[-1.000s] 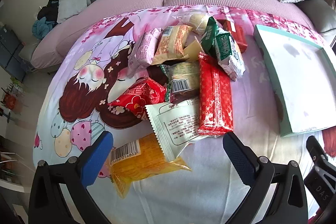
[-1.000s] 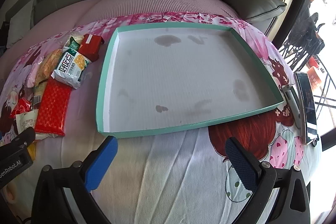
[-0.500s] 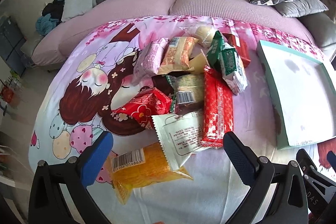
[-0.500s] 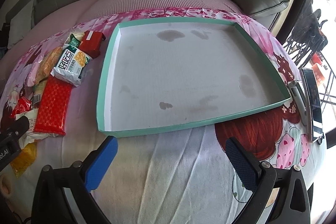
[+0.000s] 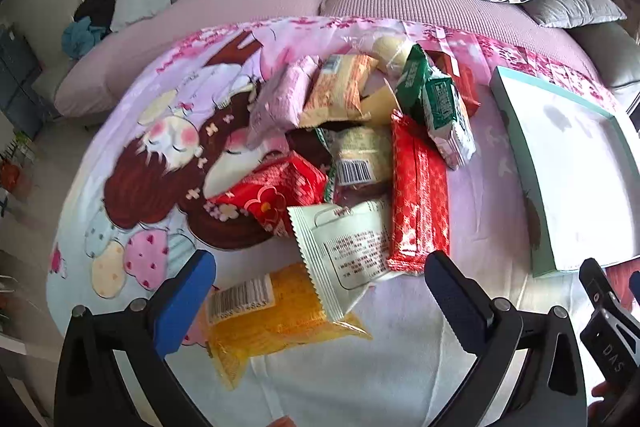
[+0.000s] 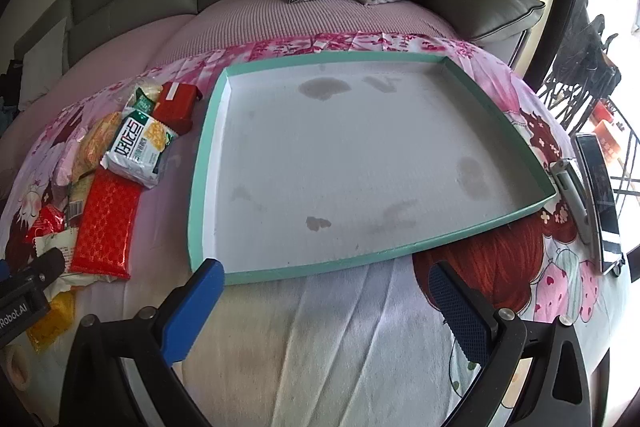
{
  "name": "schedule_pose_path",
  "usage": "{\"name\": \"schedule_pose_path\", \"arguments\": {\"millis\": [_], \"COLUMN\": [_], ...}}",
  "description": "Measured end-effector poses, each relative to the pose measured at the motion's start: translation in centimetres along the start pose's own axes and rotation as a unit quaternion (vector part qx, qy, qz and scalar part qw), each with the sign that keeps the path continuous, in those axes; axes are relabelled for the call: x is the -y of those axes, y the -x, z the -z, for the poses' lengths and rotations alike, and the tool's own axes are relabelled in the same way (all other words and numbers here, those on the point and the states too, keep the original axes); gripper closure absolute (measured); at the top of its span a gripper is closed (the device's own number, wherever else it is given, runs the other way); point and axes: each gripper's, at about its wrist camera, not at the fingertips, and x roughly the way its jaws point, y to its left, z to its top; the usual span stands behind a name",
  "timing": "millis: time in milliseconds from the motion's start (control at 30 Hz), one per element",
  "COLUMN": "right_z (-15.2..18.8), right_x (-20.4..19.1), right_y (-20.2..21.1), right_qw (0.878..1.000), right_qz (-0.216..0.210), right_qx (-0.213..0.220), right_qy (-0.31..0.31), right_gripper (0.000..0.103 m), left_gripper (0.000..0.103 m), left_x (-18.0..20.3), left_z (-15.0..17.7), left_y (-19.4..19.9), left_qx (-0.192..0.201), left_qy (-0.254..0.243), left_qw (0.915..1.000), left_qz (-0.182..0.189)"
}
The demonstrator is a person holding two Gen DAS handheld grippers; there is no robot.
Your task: Organize snacks
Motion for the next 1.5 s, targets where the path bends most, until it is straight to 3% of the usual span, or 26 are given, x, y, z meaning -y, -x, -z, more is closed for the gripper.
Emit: {"name": "schedule_pose_path", "arguments": {"millis": [200,400,500,600,800,933,1133,1300,1500], "right_z": [-0.2,-0.4,-0.5,-0.7,-1.9,-2.5,-1.8,-0.5,0.6], "right_x": [0.2,0.7,0.5,0.3,-2.0,-4.3,-7.8,-9.8,-9.9], "right_y": [1.0,2.1,2.4,3.0,4.9,5.6,4.7,3.4,1.5], "right_qw": [1.0,0.997,0.998,0.997,0.996,0.994,0.988,0.982,0.983], "right_qz": [0.002,-0.056,-0.052,-0.071,-0.086,-0.096,-0.136,-0.155,-0.144], "right_qx": [0.03,0.041,0.034,0.023,0.025,0.017,-0.022,-0.046,-0.07], "right_qy": [-0.004,-0.018,-0.017,-0.014,0.024,0.049,0.072,0.093,0.092], "right_gripper": [0.0,0.0,0.0,0.0,0.0,0.0,0.0,0.002,0.009], "left_gripper": [0.0,0.0,0.0,0.0,0.0,0.0,0.0,0.0,0.001], "left_x": [-0.5,-1.5,-3.0,-5.1,-7.7,-8.8,-10.0,-10.5,-10.6], "left_z": [0.2,0.1,-0.1,-0.6,-1.4,-1.3,-0.4,0.8,1.8], "left_y": [0.3,1.3,2.0,2.9,3.7,3.0,0.5,-1.3,-3.1], "left_qx": [-0.002,0.007,0.016,0.036,0.051,0.031,-0.03,-0.072,-0.11], "left_qy": [0.011,0.013,0.036,0.075,0.085,0.09,0.093,0.112,0.132], "left_qw": [0.9998,0.999,0.997,0.9896,0.9888,0.9893,0.9919,0.9873,0.9798], "left_qz": [0.017,0.042,0.067,0.117,0.111,0.111,0.081,0.087,0.103]}}
